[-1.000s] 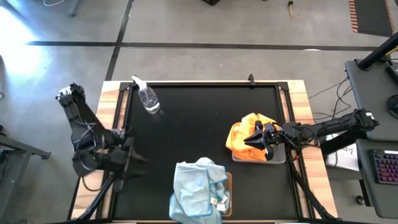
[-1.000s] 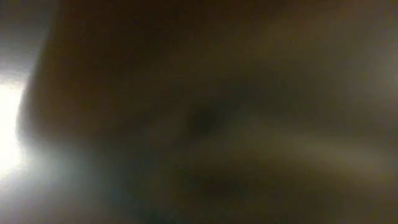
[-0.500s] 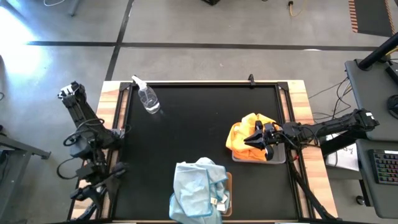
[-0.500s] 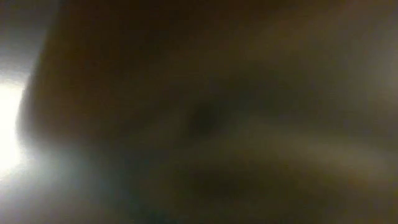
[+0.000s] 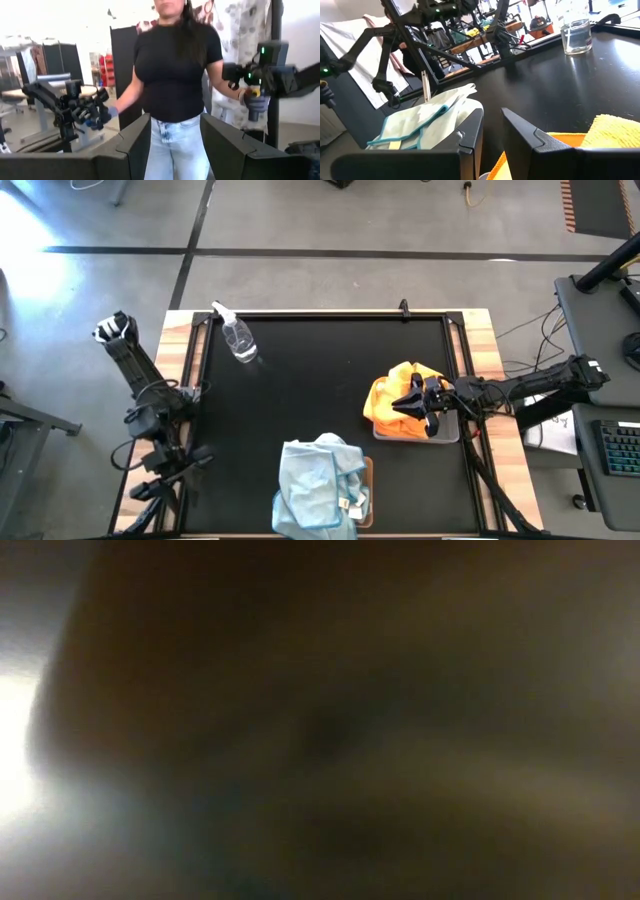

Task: Sort microfiber towel by color & place in baskets
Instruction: Return to Home Position

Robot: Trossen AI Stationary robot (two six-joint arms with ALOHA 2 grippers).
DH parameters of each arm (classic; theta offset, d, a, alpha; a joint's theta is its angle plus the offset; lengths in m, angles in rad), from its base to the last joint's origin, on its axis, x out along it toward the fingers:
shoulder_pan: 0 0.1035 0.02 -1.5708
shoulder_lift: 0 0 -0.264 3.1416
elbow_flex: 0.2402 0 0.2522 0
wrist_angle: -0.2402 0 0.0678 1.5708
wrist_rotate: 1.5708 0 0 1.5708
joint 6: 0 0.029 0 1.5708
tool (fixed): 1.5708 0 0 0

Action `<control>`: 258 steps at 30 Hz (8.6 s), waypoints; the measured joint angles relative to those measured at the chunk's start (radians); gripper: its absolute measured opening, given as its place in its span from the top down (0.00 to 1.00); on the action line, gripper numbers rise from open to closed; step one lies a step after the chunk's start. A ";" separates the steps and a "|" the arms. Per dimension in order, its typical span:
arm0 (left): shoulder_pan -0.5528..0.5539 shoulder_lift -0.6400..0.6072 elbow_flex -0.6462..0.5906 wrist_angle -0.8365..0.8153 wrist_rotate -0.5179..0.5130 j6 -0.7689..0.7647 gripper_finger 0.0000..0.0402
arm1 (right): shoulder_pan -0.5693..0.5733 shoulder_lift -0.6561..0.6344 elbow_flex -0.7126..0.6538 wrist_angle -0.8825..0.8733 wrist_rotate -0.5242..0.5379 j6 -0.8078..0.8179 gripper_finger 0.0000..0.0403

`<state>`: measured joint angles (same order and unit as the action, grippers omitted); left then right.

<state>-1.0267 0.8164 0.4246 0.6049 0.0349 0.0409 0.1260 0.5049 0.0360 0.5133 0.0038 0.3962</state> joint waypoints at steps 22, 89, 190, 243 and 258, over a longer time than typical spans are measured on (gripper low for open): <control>0.003 0.008 -0.270 0.405 -0.070 -0.060 0.61 | 0.000 0.000 0.000 -0.001 -0.001 0.003 0.85; 1.519 0.219 -0.170 0.268 0.440 -0.155 0.61 | 0.000 0.000 0.000 -0.013 -0.002 -0.023 0.85; 1.304 0.511 -0.182 0.469 0.581 -0.268 0.61 | -0.011 -0.372 -0.022 -0.454 -0.002 -0.022 0.85; 1.233 -0.782 -0.414 -0.533 0.362 -0.097 0.61 | -0.011 -0.359 -0.022 -0.457 -0.003 -0.056 0.85; 1.233 -0.795 -0.414 -0.535 0.364 -0.096 0.61 | -0.011 -0.358 -0.022 -0.457 -0.003 -0.056 0.85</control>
<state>0.2066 0.0211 0.0101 0.0700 0.3992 -0.0550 0.1150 0.1467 0.0143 0.0563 0.0010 0.3397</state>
